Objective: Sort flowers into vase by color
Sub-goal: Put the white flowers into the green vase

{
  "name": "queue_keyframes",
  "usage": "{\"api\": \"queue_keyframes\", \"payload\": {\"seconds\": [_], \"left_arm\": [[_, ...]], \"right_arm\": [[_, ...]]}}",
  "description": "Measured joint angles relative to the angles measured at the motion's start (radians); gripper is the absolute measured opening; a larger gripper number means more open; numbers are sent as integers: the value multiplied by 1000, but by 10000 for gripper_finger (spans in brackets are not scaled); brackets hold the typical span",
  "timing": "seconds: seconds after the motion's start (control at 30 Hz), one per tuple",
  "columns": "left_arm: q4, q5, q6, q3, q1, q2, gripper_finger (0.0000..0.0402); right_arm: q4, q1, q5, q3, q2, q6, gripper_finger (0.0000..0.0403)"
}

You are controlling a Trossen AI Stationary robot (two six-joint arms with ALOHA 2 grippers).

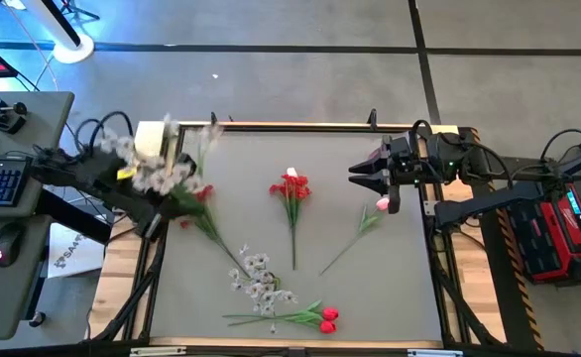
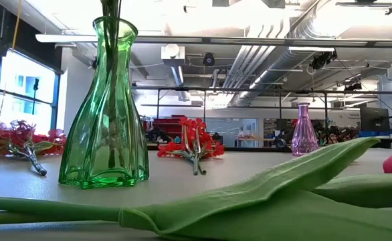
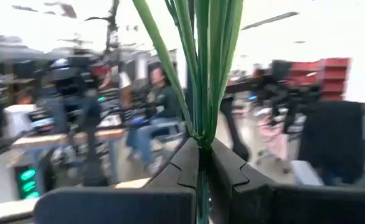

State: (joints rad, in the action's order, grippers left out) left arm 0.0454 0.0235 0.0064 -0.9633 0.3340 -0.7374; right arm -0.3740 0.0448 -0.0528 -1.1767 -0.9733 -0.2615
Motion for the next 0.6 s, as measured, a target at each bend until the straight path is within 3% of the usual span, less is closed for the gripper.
{"api": "queue_keyframes", "payload": {"seconds": [0.3,0.6], "left_arm": [[-89,-6,101,134,188,15,0],[-116,-3,85,149,396,24,0]], "right_arm": [[-1,0,0,0,0,0,103],[-2,0,0,0,0,0,103]]}}
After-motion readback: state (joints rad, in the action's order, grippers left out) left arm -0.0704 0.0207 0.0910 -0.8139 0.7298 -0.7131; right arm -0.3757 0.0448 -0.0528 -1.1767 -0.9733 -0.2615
